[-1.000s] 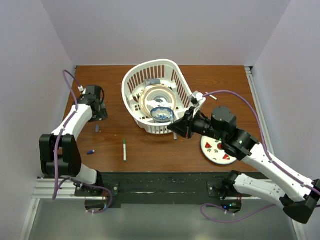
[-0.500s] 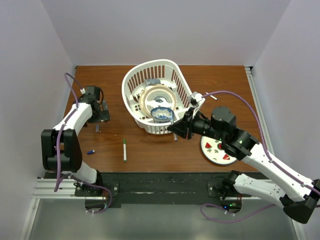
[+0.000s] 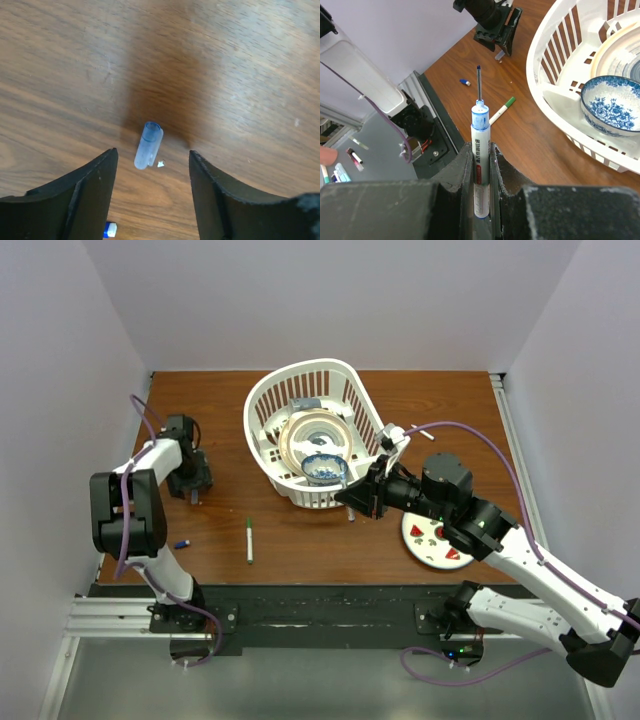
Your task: Insert the pens into the pen caps
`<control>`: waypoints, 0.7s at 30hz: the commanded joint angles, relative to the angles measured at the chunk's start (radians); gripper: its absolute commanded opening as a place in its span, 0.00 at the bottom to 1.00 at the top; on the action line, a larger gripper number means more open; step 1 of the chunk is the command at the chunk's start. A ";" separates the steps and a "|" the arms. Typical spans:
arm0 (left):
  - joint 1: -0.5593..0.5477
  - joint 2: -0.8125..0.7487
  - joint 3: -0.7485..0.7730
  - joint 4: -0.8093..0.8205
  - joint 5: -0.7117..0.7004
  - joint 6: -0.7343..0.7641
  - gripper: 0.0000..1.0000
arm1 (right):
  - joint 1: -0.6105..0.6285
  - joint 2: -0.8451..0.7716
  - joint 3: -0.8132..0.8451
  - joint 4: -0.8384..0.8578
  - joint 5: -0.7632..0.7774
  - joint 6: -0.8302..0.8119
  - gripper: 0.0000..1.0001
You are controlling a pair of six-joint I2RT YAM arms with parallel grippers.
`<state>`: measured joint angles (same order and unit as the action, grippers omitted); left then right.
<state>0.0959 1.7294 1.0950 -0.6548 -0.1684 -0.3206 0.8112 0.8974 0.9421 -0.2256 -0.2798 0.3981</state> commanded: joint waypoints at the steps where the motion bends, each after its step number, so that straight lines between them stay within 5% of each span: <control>1: 0.005 0.042 0.055 0.006 -0.020 0.043 0.59 | -0.001 -0.005 -0.006 0.019 -0.006 -0.018 0.00; 11: 0.005 0.061 0.059 0.052 0.164 0.110 0.38 | -0.003 -0.023 -0.014 0.012 0.001 -0.019 0.00; 21: 0.004 -0.005 -0.033 0.077 0.339 0.117 0.33 | -0.003 -0.026 -0.003 -0.015 0.022 -0.027 0.00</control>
<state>0.0963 1.7729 1.1011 -0.5884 0.0944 -0.2199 0.8112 0.8928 0.9287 -0.2329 -0.2783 0.3958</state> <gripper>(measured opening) 0.341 0.136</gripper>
